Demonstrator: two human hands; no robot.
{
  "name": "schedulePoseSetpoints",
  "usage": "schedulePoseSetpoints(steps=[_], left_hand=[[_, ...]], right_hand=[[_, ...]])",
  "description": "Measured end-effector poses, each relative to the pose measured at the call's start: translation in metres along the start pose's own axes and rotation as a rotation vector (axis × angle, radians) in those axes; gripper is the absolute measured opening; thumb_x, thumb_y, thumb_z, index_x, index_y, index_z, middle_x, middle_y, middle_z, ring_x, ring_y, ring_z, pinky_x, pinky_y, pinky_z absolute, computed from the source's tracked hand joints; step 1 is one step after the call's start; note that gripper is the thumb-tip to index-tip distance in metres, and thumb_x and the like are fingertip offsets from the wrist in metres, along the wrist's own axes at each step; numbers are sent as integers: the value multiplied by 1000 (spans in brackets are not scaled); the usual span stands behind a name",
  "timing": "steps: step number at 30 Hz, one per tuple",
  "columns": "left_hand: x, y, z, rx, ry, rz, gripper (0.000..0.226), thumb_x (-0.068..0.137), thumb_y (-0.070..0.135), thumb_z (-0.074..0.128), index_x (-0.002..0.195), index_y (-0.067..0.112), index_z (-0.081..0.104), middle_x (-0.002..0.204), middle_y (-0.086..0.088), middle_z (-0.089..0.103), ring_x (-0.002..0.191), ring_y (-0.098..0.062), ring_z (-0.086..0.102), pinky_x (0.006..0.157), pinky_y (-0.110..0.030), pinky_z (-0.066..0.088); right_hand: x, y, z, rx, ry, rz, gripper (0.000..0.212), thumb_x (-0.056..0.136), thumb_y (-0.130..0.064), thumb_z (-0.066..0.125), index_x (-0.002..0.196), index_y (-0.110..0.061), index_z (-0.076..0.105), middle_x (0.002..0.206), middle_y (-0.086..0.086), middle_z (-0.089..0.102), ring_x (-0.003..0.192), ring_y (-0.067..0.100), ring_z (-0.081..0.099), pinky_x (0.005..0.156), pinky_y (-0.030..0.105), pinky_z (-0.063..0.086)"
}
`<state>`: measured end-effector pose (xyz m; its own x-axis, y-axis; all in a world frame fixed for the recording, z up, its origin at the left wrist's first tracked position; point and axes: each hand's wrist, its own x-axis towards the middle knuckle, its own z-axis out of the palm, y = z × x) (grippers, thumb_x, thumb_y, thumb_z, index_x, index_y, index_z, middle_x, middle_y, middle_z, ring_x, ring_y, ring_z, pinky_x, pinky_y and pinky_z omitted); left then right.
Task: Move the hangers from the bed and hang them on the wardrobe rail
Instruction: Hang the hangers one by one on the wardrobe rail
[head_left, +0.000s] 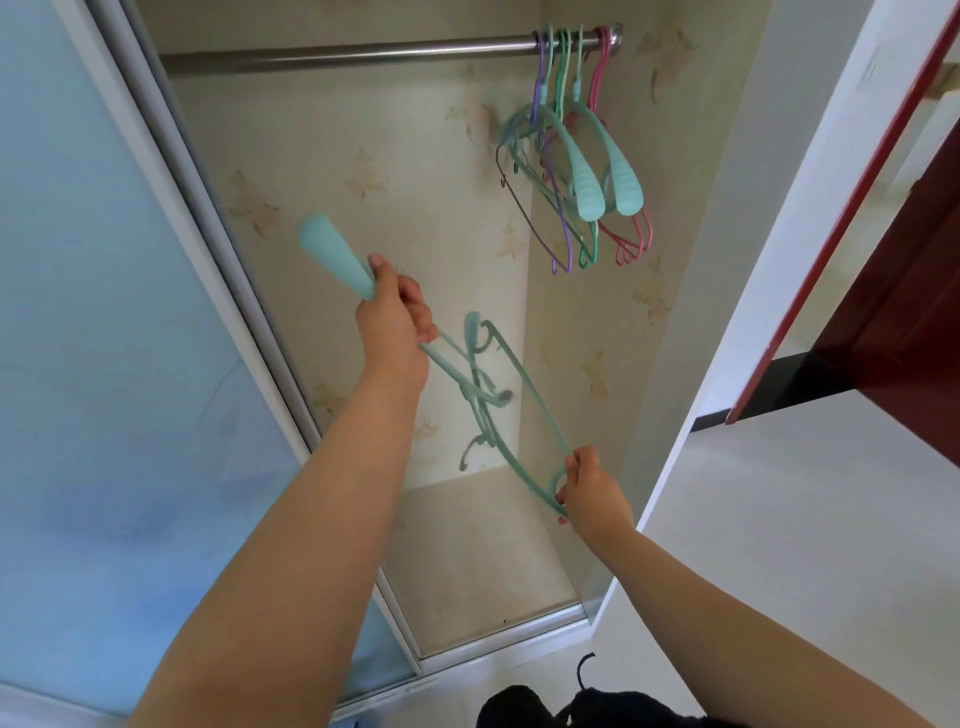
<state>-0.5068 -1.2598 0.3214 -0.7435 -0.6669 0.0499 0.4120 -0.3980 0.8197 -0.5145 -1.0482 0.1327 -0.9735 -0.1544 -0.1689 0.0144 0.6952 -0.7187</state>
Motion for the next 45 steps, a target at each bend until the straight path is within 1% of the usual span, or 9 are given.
schedulePoseSetpoints(steps=[5, 11, 14, 20, 24, 27, 32, 40, 45], left_hand=[[11, 15, -13, 98, -174, -114, 49, 98, 49, 40, 76, 14, 66, 43, 10, 22, 34, -5, 17, 34, -17, 18], [16, -36, -52, 368, -28, -166, 33, 97, 40, 50, 118, 20, 65, 67, 6, 60, 34, -3, 26, 34, -16, 25], [16, -62, -70, 546, 33, -284, 32, 99, 37, 45, 125, 24, 57, 86, 6, 65, 34, -3, 30, 34, -16, 31], [19, -72, -71, 653, -34, -347, 49, 100, 33, 44, 147, 34, 29, 92, 8, 59, 49, -10, 54, 42, -22, 39], [25, -65, -65, 649, -54, -226, 52, 97, 15, 48, 146, 24, 33, 94, 11, 68, 52, -8, 54, 44, -20, 38], [24, -64, -64, 701, -52, -124, 36, 95, 12, 48, 130, 18, 55, 98, 10, 71, 50, -11, 41, 43, -17, 37], [22, -55, -58, 842, -205, 119, 32, 98, 6, 43, 91, 27, 66, 97, 5, 68, 88, -16, 61, 70, -20, 46], [32, -39, -45, 886, -318, 116, 32, 97, 6, 39, 85, 23, 62, 80, 8, 53, 68, -13, 43, 67, -26, 39], [33, -25, -39, 648, -192, 23, 27, 101, 18, 39, 95, 30, 62, 96, 6, 56, 72, -10, 53, 59, -24, 48]], right_hand=[[7, 18, -12, -130, 42, 130, 11, 101, -25, 26, 99, -20, 35, 80, 11, 60, 69, 32, 65, 69, 41, 55], [11, 19, -27, -165, 229, 113, 18, 99, -21, 25, 108, -28, 39, 76, 0, 59, 59, 18, 54, 49, 25, 34], [11, 5, -35, 230, 243, 66, 22, 102, -33, 29, 114, -26, 45, 76, 1, 63, 60, 23, 65, 50, 32, 52], [3, -22, -48, 873, -83, 188, 30, 102, -35, 38, 118, -19, 58, 75, 7, 62, 54, 27, 68, 38, 24, 44], [-3, -27, -56, 782, -287, 178, 62, 90, -54, 52, 136, -13, 41, 93, 12, 62, 53, 21, 61, 40, 23, 43], [-9, -37, -66, 419, -417, 120, 88, 75, -58, 70, 143, -35, 19, 109, 10, 56, 59, 16, 51, 43, 22, 40], [-7, -54, -92, 71, -457, 41, 58, 76, -54, 71, 115, -14, 56, 87, 1, 53, 56, 10, 57, 46, 21, 39], [-3, -56, -121, 545, -391, -41, 22, 86, -32, 68, 101, -17, 73, 103, 3, 72, 59, 16, 67, 40, 17, 35], [2, -62, -124, 739, -318, -1, 23, 90, -20, 63, 101, -3, 72, 102, 2, 71, 41, 7, 44, 32, 14, 27]])
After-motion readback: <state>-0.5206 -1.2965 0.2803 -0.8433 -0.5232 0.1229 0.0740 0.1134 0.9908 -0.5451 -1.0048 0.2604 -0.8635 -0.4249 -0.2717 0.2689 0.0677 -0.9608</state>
